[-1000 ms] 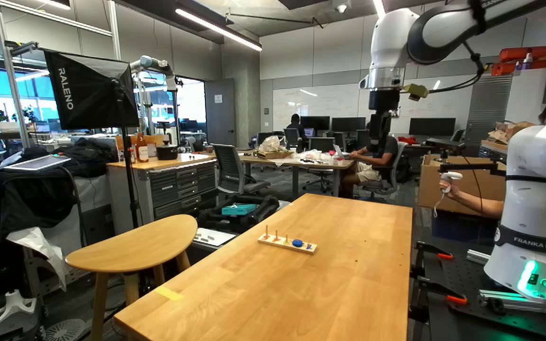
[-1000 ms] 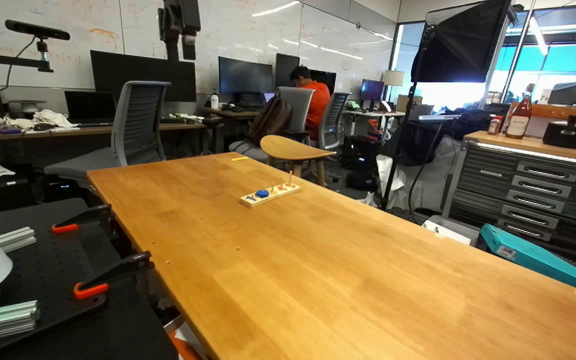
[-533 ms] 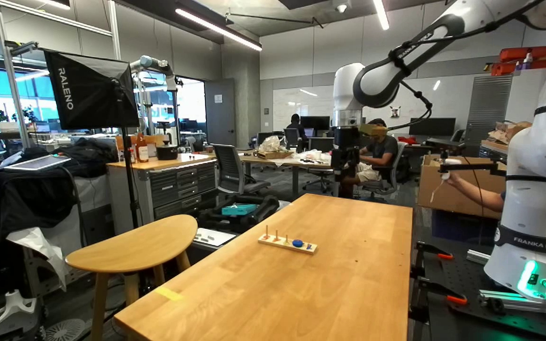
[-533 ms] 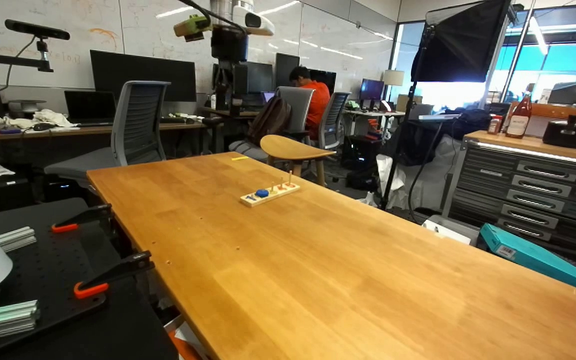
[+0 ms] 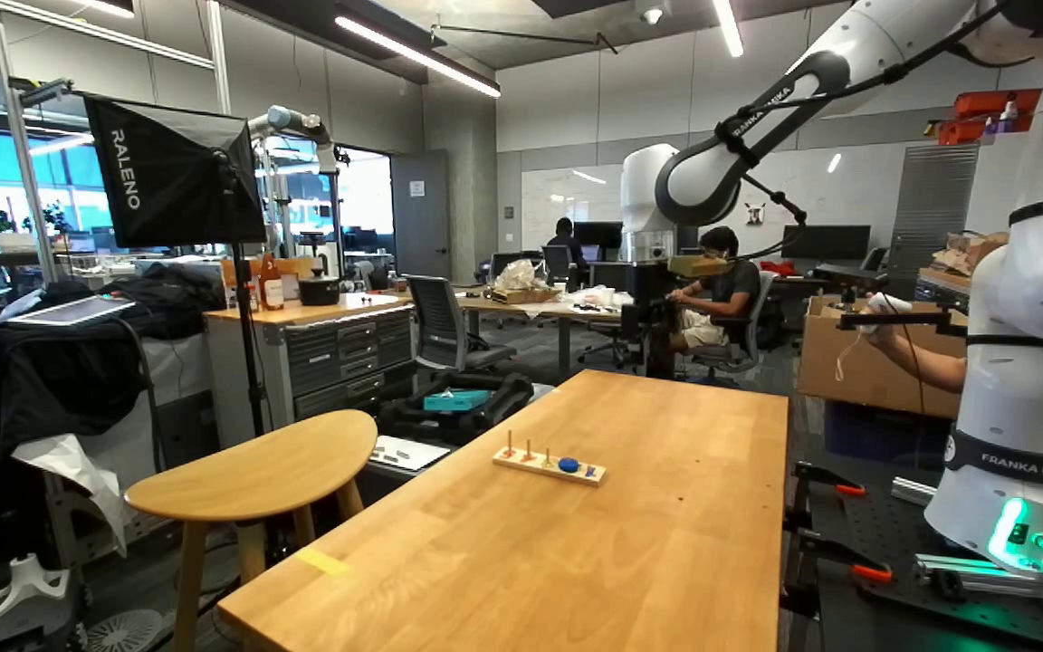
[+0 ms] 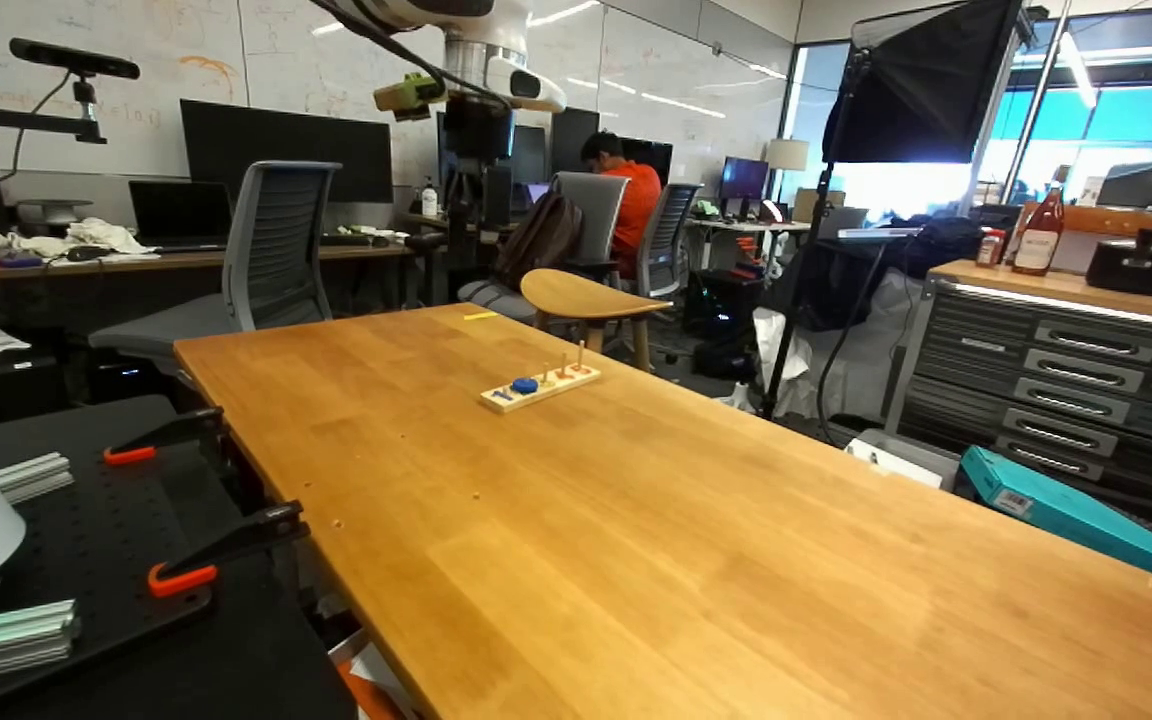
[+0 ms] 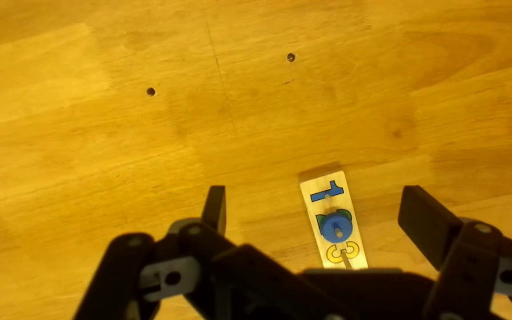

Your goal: Remove the disc from the wooden rack and put it on the table

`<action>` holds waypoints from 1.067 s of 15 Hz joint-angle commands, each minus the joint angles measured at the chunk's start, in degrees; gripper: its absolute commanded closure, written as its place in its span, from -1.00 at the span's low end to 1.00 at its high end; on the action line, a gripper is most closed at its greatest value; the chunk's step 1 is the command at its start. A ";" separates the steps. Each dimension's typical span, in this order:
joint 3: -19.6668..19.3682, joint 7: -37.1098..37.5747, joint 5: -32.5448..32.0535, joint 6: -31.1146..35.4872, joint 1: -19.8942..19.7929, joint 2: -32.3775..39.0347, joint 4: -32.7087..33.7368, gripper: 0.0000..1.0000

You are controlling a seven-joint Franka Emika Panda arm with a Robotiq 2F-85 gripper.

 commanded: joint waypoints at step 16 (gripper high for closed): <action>-6.55 17.42 -4.01 21.66 10.80 34.95 18.25 -1.00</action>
